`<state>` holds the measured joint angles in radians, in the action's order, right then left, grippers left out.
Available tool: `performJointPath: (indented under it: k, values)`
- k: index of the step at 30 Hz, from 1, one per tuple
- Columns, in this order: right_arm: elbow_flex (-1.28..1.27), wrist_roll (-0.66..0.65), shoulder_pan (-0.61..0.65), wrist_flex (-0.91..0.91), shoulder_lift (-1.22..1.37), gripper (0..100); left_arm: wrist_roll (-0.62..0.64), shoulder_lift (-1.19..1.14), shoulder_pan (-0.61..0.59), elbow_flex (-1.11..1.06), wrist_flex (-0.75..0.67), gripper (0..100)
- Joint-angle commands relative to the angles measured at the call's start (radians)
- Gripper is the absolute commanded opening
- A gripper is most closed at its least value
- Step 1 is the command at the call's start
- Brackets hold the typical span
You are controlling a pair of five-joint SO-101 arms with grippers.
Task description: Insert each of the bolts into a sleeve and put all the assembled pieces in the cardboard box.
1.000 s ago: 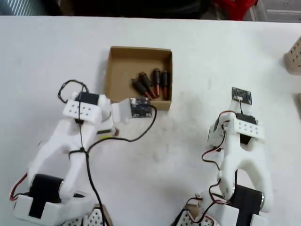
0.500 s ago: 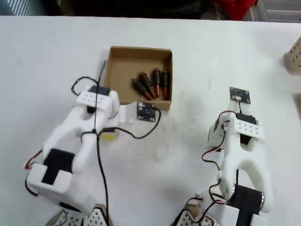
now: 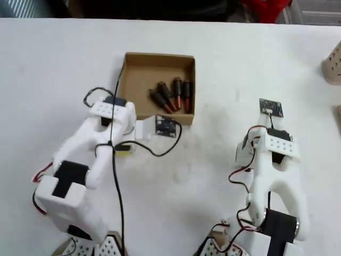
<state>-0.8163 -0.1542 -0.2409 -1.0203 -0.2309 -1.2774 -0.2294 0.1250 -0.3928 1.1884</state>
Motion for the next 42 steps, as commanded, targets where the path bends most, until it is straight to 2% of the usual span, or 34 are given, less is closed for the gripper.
performJointPath:
  k: [1,7,11,16,24,29,35,42]
  values:
    - [0.003,-0.009,-0.001,0.012,-0.03,1.7,0.219,0.01,0.001,0.029,-0.057,2]
    - [0.003,-0.008,0.001,0.01,-0.03,1.7,0.563,0.015,0.001,0.035,-0.069,2]
    - [0.003,-0.008,0.001,0.008,-0.03,1.7,0.838,0.018,-0.007,0.029,-0.068,2]
    - [0.003,-0.008,0.001,0.007,-0.03,1.7,1.033,0.087,-0.077,-0.009,-0.054,2]
    - [0.003,-0.008,0.001,0.007,-0.03,1.7,1.309,0.384,-0.163,-0.345,-0.316,2]
    - [0.003,-0.006,0.001,0.005,-0.03,1.7,1.372,0.429,-0.171,-0.423,-0.397,3]
    - [0.003,-0.006,-0.004,0.005,-0.03,1.7,1.422,0.275,-0.217,-0.307,-0.342,11]
    - [0.003,-0.006,-0.001,0.005,-0.03,1.7,1.409,0.22,-0.209,-0.255,-0.302,7]
